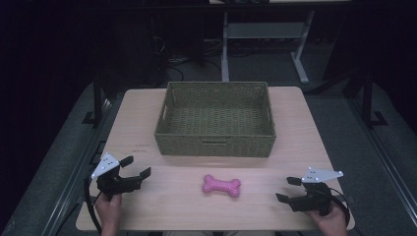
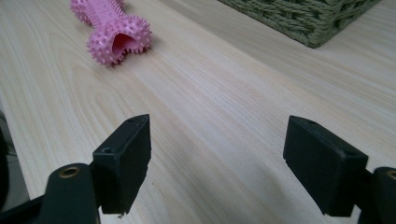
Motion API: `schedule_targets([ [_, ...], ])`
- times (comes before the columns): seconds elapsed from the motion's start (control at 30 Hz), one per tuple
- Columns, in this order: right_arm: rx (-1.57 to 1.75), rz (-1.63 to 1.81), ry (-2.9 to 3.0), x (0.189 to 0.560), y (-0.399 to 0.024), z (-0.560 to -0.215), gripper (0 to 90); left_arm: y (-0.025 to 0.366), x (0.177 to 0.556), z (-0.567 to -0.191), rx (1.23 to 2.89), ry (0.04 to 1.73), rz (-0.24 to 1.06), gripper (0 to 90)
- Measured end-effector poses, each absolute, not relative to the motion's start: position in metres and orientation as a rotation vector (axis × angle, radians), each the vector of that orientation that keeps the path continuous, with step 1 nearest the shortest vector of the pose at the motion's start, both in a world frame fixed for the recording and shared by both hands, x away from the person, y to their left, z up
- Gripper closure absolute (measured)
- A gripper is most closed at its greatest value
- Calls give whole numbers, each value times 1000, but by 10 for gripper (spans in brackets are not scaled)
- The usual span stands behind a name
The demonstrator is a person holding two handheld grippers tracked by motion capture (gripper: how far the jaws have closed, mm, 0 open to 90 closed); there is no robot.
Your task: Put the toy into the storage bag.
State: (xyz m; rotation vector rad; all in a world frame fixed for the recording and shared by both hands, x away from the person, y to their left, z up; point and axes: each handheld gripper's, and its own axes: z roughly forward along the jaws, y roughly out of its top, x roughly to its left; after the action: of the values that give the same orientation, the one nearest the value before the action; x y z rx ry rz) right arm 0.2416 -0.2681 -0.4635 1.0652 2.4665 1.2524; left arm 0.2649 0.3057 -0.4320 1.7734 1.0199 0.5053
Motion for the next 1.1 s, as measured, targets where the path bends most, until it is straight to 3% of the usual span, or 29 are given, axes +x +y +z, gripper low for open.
schedule_targets([
  [1.1, 716, 1136, 2788, 283, -183, -403, 172, 303, 263, -433, 1782, 996, 509, 137],
])
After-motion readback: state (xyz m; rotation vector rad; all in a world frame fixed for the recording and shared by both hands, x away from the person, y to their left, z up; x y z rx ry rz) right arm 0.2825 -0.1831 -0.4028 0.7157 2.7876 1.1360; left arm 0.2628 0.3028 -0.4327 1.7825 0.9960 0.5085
